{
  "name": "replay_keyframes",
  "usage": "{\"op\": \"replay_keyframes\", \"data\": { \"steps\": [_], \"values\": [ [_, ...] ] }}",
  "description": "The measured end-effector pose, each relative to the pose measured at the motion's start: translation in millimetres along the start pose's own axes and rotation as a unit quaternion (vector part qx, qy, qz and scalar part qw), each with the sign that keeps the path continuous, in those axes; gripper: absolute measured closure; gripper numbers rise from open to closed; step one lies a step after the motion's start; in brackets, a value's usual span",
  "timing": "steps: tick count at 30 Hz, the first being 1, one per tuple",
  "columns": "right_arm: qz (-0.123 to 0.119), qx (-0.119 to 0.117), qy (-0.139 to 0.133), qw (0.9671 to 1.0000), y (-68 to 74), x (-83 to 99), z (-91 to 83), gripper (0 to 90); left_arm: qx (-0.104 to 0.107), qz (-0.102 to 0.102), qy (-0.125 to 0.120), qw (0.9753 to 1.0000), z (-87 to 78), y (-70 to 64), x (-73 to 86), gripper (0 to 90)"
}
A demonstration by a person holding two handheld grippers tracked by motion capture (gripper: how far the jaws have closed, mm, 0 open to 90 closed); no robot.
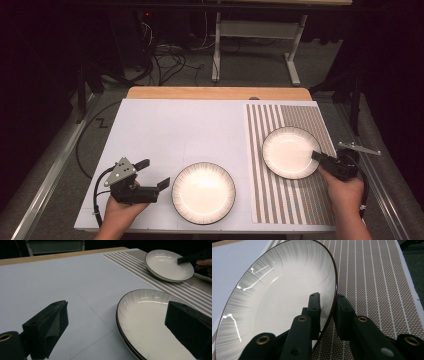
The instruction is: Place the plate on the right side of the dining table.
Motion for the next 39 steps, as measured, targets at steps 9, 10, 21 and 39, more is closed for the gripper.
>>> {"op": "replay_keyframes", "data": {
  "steps": [9, 10, 21, 39],
  "values": [
    [-0.002, 0.025, 0.020, 0.9995, -10.7, 7.6, 7.9, 79.6, -0.009, 0.009, -0.011, 0.9999, -2.3, 4.0, -1.0, 0.1],
    [0.002, 0.027, 0.023, 0.9994, -10.9, 9.0, 8.7, 79.4, -0.008, 0.007, -0.013, 0.9998, -2.5, 4.3, -1.4, 0.1],
    [-0.016, 0.029, -0.023, 0.9992, -10.1, 1.2, -1.9, 59.6, -0.014, 0.008, -0.017, 0.9997, 1.9, 9.7, -3.5, 0.1],
    [-0.153, -0.052, -0.118, 0.9798, 88.1, -13.8, -26.2, 21.5, -0.021, 0.003, -0.020, 0.9996, 1.3, 14.8, -0.2, 0.1]
  ]
}}
Point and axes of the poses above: each handheld gripper's, and its own axes: z roughly forward along the jaws, x roughly out of its underside, y roughly to its left, the point moved 9 cm from there along z, roughly forward along the jaws, and after that the axes turned 10 degrees about -z, right-handed, at the moved point
